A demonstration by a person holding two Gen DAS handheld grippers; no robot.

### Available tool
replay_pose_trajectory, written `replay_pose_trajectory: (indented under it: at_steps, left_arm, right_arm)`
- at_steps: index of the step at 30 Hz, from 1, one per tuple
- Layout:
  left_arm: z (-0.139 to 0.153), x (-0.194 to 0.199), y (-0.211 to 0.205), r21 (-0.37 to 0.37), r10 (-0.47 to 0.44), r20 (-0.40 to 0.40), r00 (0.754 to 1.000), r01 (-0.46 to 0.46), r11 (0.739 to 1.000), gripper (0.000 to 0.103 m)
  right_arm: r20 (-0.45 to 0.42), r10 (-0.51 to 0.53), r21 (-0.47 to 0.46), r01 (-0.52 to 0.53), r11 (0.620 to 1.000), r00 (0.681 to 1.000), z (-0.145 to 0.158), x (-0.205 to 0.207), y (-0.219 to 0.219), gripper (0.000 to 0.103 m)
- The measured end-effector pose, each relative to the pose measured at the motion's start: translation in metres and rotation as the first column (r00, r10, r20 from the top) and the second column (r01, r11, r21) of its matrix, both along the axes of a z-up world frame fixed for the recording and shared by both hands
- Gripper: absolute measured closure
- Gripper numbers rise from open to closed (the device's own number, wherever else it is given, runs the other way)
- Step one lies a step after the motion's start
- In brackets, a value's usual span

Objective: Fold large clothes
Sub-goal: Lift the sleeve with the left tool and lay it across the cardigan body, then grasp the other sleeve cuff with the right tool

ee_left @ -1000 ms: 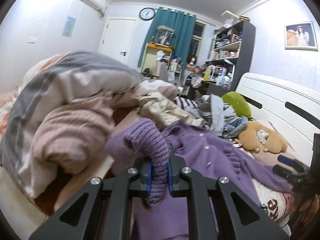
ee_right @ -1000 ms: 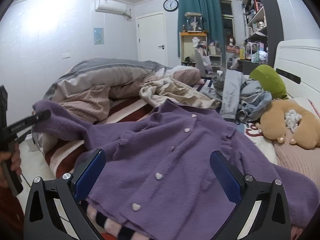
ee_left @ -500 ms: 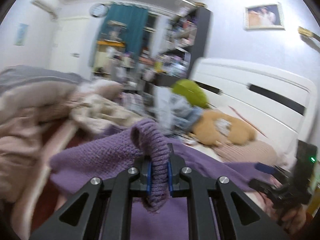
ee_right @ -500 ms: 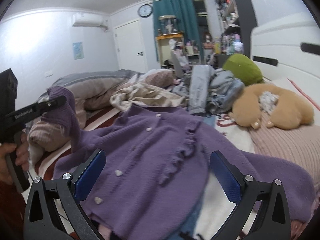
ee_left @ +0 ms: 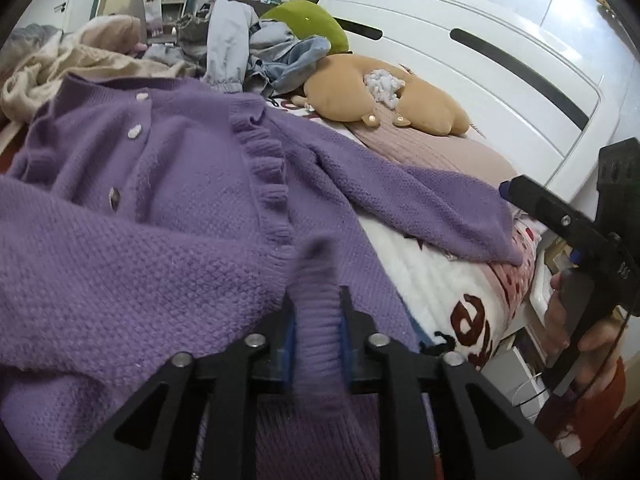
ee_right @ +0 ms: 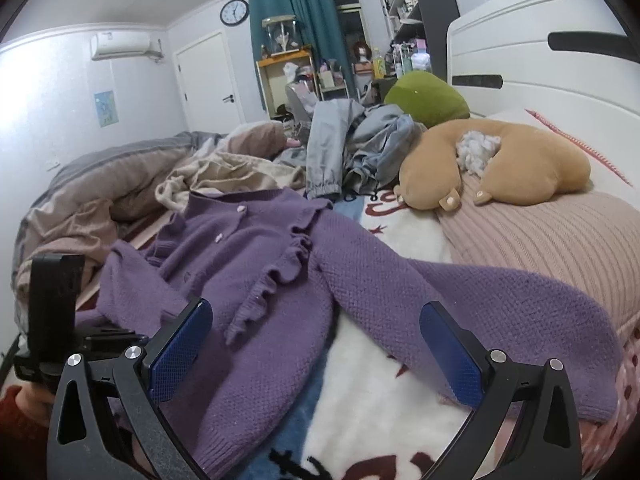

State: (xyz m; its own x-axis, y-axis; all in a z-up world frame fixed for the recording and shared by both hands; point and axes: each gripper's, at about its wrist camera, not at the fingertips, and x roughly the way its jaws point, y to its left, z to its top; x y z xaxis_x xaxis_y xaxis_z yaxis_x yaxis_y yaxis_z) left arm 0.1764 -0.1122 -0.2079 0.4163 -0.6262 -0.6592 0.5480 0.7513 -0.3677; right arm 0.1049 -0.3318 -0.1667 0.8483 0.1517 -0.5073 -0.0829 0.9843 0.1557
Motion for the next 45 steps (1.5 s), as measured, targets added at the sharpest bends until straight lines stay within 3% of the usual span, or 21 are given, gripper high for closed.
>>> replay_pose_trajectory:
  at_steps: [3,4,9,13,15,19,23,26,29,30,39,45]
  left_arm:
    - [0.01,-0.004,0.009,-0.033,-0.001,0.016,1.0,0.001,0.999,0.049]
    - [0.017,-0.007,0.014,-0.047,0.002,0.038,0.999,0.0,0.999,0.043]
    - [0.053,-0.022,0.067,-0.085,0.102,0.118,0.988,-0.093,0.992,0.038]
    - [0.066,-0.031,0.126,-0.045,0.252,0.178,0.951,-0.248,0.968,0.035]
    - [0.062,-0.034,0.159,-0.012,0.333,0.181,0.925,-0.337,0.942,0.034]
    - [0.044,-0.039,0.211,-0.014,0.429,0.135,0.893,-0.431,0.902,0.033]
    - [0.02,-0.037,0.243,0.01,0.509,0.098,0.855,-0.512,0.859,0.031]
    - [0.002,-0.033,0.256,0.022,0.545,0.066,0.836,-0.547,0.837,0.027]
    - [-0.008,-0.031,0.26,0.024,0.555,0.042,0.831,-0.556,0.831,0.027]
    - [-0.008,-0.029,0.256,0.029,0.555,0.046,0.83,-0.557,0.83,0.027]
    - [-0.003,-0.036,0.242,0.086,0.564,0.092,0.821,-0.571,0.817,0.025]
    - [-0.001,-0.036,0.237,0.115,0.559,0.11,0.822,-0.569,0.814,0.025]
  right_arm:
    - [-0.008,0.031,-0.018,-0.031,0.999,0.999,-0.002,0.005,0.012,0.0]
    - [-0.013,0.047,-0.025,-0.048,0.999,0.999,-0.003,0.006,0.017,0.0]
    - [-0.085,0.216,-0.012,-0.218,0.976,0.973,-0.012,0.022,0.054,0.0]
    - [-0.168,0.345,0.03,-0.346,0.938,0.923,-0.025,0.041,0.085,0.004]
    - [-0.214,0.401,0.063,-0.397,0.916,0.891,-0.036,0.053,0.097,0.017]
    - [-0.319,0.456,0.074,-0.458,0.886,0.831,-0.062,0.077,0.115,0.027]
    - [-0.37,0.482,0.024,-0.51,0.86,0.794,-0.075,0.085,0.136,0.037]
    - [-0.39,0.498,-0.006,-0.543,0.84,0.775,-0.075,0.085,0.146,0.062]
    - [-0.411,0.471,-0.1,-0.552,0.828,0.781,-0.075,0.082,0.155,0.084]
    - [-0.408,0.465,-0.127,-0.553,0.823,0.786,-0.073,0.081,0.157,0.086]
    - [-0.305,0.427,-0.204,-0.496,0.844,0.851,-0.039,0.074,0.153,0.091]
    - [-0.26,0.413,-0.233,-0.472,0.851,0.873,-0.019,0.077,0.147,0.092]
